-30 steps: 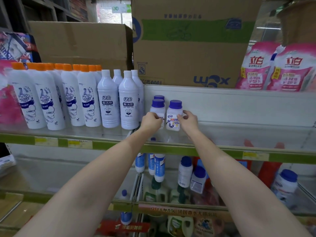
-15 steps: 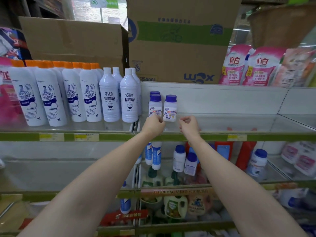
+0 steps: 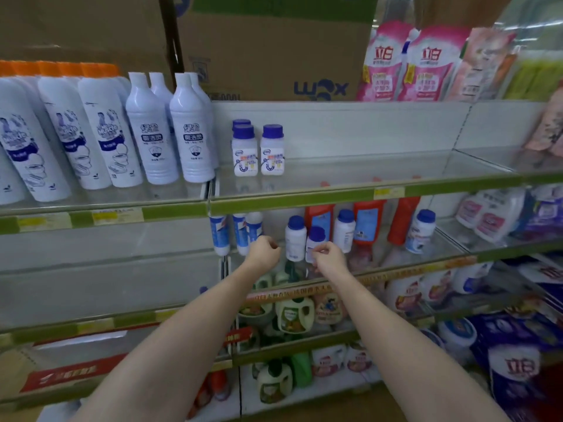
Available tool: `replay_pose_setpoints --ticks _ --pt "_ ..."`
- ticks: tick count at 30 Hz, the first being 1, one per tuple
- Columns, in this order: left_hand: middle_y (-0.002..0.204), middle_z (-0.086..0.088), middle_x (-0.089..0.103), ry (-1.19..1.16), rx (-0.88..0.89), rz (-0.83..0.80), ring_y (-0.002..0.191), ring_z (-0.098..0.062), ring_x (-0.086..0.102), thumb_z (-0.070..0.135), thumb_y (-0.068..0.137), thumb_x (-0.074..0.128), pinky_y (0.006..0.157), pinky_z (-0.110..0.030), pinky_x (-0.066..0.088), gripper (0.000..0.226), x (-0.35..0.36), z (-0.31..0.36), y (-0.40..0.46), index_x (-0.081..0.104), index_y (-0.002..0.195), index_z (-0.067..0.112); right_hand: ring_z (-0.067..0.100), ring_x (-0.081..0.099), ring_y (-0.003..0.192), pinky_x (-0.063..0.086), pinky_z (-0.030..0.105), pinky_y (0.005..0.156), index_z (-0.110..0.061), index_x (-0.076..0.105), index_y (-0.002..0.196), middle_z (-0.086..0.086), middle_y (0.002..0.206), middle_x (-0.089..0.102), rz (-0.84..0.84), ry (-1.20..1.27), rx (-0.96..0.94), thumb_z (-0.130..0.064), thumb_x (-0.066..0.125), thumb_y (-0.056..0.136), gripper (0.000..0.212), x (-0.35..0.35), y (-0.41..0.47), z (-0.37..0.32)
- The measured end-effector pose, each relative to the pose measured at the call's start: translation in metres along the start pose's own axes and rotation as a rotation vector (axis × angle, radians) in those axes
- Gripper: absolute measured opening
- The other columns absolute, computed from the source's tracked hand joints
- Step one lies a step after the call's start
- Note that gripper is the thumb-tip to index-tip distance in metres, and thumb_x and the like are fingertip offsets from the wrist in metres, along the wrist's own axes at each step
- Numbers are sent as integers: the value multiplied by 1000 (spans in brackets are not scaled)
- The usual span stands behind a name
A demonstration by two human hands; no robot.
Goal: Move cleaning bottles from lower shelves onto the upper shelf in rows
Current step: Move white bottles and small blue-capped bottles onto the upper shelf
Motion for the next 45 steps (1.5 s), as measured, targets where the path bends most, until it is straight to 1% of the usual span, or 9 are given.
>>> replay_pose_setpoints --ticks 10,17,21,24,27,31,35,40,45 --pt "91 -21 72 42 -69 -15 89 -35 69 13 94 54 79 -43 56 21 56 0 47 68 93 -3 25 67 85 58 43 82 -23 60 87 6 92 68 -59 3 70 -17 62 95 10 -16 55 39" --pt "78 -6 63 253 -51 -64 76 -24 60 14 93 54 66 -31 43 21 105 2 91 53 72 15 26 69 92 57 52 90 -30 61 84 -3 93 70 -124 -127 89 -25 62 91 9 -29 144 89" --pt "82 -3 61 311 -51 -90 80 -24 61 15 93 51 72 -35 51 20 131 10 112 50 74 20 28 68 93 57 54 89 -34 62 80 -4 92 69 -183 -142 76 -31 61 84 5 -27 186 114" --pt "102 -2 61 290 -6 -40 93 -24 60 16 95 53 81 -37 51 6 145 19 127 57 99 17 25 68 88 58 54 85 -44 61 84 -8 90 69 -242 -181 78 -42 57 79 7 -17 220 140" --pt "127 -6 57 206 -4 57 109 -29 61 19 93 57 90 -44 52 47 158 29 137 42 138 18 23 67 88 57 51 89 -37 59 85 -8 91 68 -266 -202 45 -38 57 85 2 -25 210 123" --pt "132 -8 55 126 -51 74 111 -32 61 29 93 61 93 -48 52 60 175 37 147 31 145 25 19 65 92 56 45 91 -35 57 88 -9 96 66 -265 -222 22 -35 56 89 2 -35 203 112" --pt "151 -11 34 223 -121 45 124 -35 54 36 93 62 100 -46 48 72 188 45 158 25 153 24 2 55 72 41 6 53 -19 64 105 -9 85 59 -277 -219 46 -19 56 99 10 -43 193 118" --pt "147 -13 33 239 -198 158 118 -37 57 43 95 60 93 -48 50 72 200 44 166 24 153 21 22 63 98 51 33 85 -13 62 106 -1 98 64 -266 -96 110 -16 56 97 12 -38 189 125" --pt "135 -14 43 185 -233 264 112 -39 58 54 89 63 89 -51 53 78 198 37 159 24 149 24 15 62 91 43 25 73 -14 64 106 -3 96 65 -255 -76 133 -15 57 96 12 -36 196 131"
Point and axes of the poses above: each hand's wrist, its own y-axis towards the middle knuckle, its own x-axis out of the palm, z = x × y, the point moved 2 cm from there along y, towards the middle knuckle
